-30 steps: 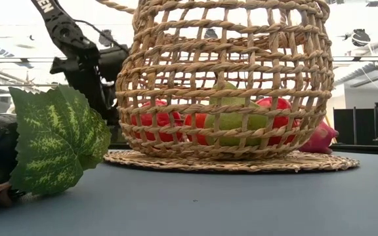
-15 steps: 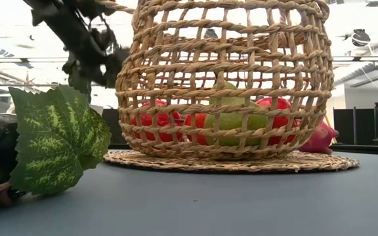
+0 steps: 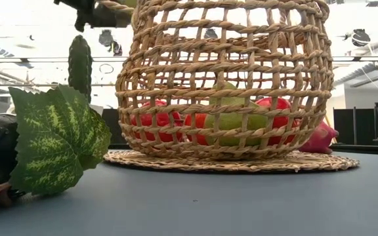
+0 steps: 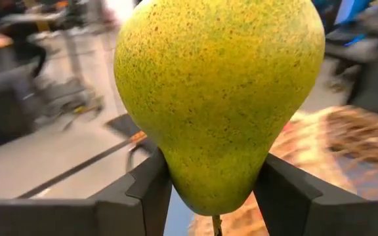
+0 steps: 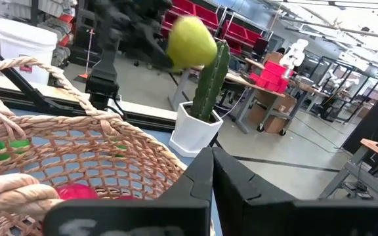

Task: Build produce basket
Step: Put the light green pear into the brown basket

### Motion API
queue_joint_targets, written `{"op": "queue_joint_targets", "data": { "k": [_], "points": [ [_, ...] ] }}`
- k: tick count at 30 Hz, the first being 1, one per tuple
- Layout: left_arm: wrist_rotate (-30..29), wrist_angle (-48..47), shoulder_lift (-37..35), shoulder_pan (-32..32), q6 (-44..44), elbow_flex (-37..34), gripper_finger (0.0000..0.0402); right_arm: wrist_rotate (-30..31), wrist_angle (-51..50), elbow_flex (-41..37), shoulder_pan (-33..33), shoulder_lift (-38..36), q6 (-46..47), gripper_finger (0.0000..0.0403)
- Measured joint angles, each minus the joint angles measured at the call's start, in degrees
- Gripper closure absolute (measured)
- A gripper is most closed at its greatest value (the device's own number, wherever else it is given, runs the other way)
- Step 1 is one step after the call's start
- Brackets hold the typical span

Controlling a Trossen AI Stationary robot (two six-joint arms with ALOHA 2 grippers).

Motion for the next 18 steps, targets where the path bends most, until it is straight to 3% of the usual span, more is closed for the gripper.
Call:
{"op": "queue_joint_targets", "data": {
  "k": [11,18],
  "points": [
    [0.93,15.09,3.07,-12.12,15.81,-0.02,0.0215,-0.04,-0.2,0.0,0.02,0.0,0.15,0.0403],
    [0.88,16.07,4.0,-15.11,23.04,-0.02,0.0206,-0.07,-0.46,0.0,0.02,0.0,0.15,0.0403]
  ]
}}
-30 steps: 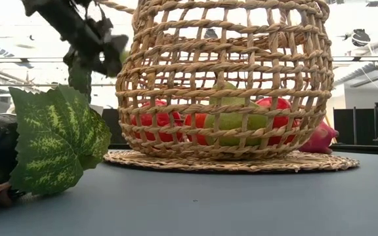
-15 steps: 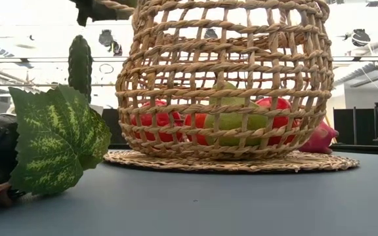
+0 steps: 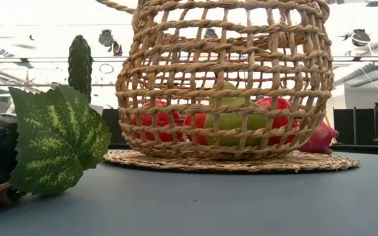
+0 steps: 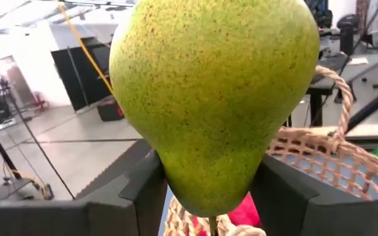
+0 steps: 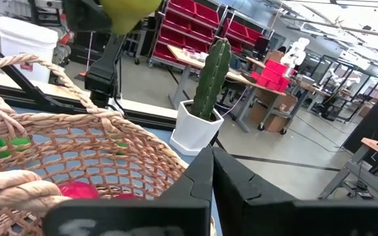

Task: Build produce basket
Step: Put the light green pear into the brown basket

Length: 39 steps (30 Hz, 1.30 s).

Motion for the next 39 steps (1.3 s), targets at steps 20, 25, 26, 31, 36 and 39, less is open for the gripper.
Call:
{"op": "queue_joint_targets", "data": {
  "k": [20,25,26,31,36,39],
  "points": [
    [-0.04,0.23,0.22,-0.26,27.48,0.0,0.0201,-0.02,-1.26,0.0,0.0,0.02,0.0,0.0403],
    [-0.04,0.23,0.22,-0.25,33.63,0.0,0.0207,-0.02,-1.84,0.0,0.0,0.01,0.42,0.0403],
    [-0.04,0.23,0.22,-0.24,34.43,0.0,0.0207,-0.02,-1.84,0.0,0.0,0.0,0.44,0.0403],
    [-0.06,0.23,0.24,-0.25,38.24,0.0,0.0199,-0.02,-1.84,-0.02,0.0,0.02,0.46,0.0403],
    [-0.11,0.22,0.24,-0.25,43.28,0.0,0.0191,-0.02,-1.84,0.0,0.0,0.02,0.46,0.0403],
    [-0.11,0.23,0.24,-0.26,47.04,0.0,0.019,-0.02,-1.85,0.0,0.0,0.02,0.46,0.0403]
  ]
}}
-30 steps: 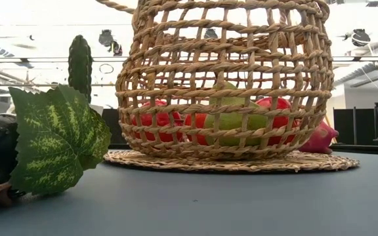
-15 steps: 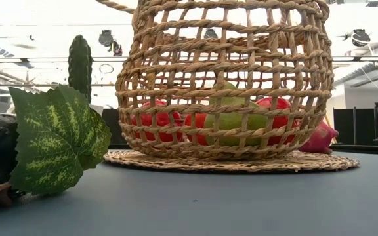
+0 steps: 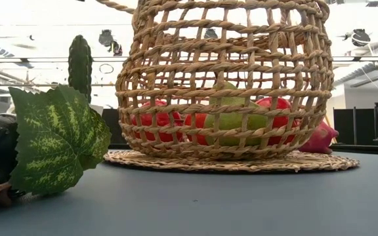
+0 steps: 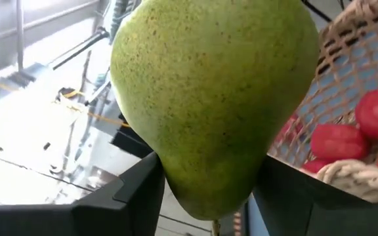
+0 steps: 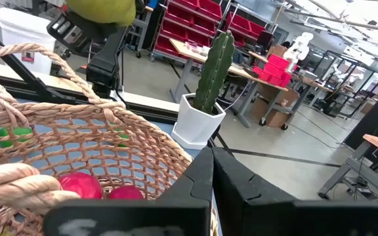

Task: Build produce basket
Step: Put the light green pear into the brown basket

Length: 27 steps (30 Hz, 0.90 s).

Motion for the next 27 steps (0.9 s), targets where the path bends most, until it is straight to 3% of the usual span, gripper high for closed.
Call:
{"op": "queue_joint_targets", "data": {
  "k": [11,27],
  "points": [
    [-0.02,0.0,0.0,0.01,19.03,0.0,0.019,0.0,-0.03,-0.02,0.0,0.0,-0.02,0.0403],
    [-0.02,-0.02,0.0,0.02,19.24,0.0,0.019,-0.02,-0.27,-0.02,0.02,0.0,-1.53,0.0403]
  ]
}}
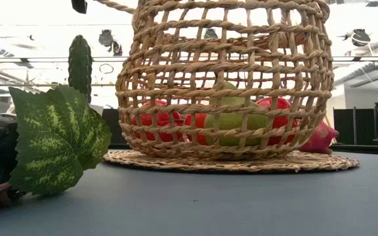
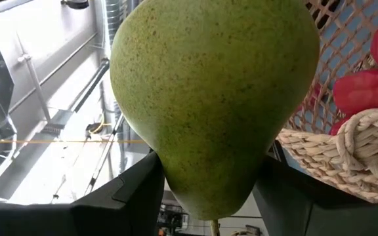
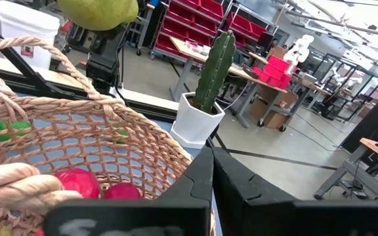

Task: Build produce basket
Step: Put the light green pear into the brown basket

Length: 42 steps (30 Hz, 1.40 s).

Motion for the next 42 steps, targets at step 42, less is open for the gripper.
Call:
{"op": "queue_joint_targets", "data": {
  "k": [42],
  "points": [
    [0.1,0.0,0.02,-0.02,-98.95,0.0,0.019,0.15,9.62,-0.05,0.0,-0.02,-9.09,0.0403]
  ]
}}
